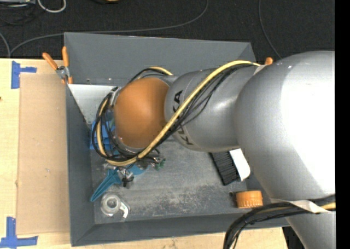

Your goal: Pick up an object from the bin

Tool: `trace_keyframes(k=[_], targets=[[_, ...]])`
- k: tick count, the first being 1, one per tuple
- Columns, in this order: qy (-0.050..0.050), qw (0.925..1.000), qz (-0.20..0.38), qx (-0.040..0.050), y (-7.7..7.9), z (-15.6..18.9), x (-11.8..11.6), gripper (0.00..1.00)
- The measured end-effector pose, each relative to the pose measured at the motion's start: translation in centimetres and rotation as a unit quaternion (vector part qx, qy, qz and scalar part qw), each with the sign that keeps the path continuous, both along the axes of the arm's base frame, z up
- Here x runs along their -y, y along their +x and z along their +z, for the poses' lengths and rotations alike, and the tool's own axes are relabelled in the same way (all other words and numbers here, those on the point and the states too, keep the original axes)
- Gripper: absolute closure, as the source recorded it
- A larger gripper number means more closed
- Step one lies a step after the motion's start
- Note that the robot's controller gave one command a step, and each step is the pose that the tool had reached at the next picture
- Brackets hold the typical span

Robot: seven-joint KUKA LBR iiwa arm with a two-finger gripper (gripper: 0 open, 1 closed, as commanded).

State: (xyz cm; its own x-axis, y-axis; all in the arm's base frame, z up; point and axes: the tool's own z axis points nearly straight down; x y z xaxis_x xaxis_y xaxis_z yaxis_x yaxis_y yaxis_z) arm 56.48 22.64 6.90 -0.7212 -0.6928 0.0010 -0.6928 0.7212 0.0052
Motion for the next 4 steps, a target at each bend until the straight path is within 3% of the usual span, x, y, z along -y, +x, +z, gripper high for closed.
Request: trace_keyframes(k=[2,3,4], targets=[[0.000,1.0000,-0.002,-0.0005,0.0,0.0,0.0,1.00],[-0.002,1.0000,-0.003,-0.0065,-0.4,2.3,0.1,1.00],[0.000,1.0000,-0.004,-0.0025,-0.1,5.3,0.0,1.00]])
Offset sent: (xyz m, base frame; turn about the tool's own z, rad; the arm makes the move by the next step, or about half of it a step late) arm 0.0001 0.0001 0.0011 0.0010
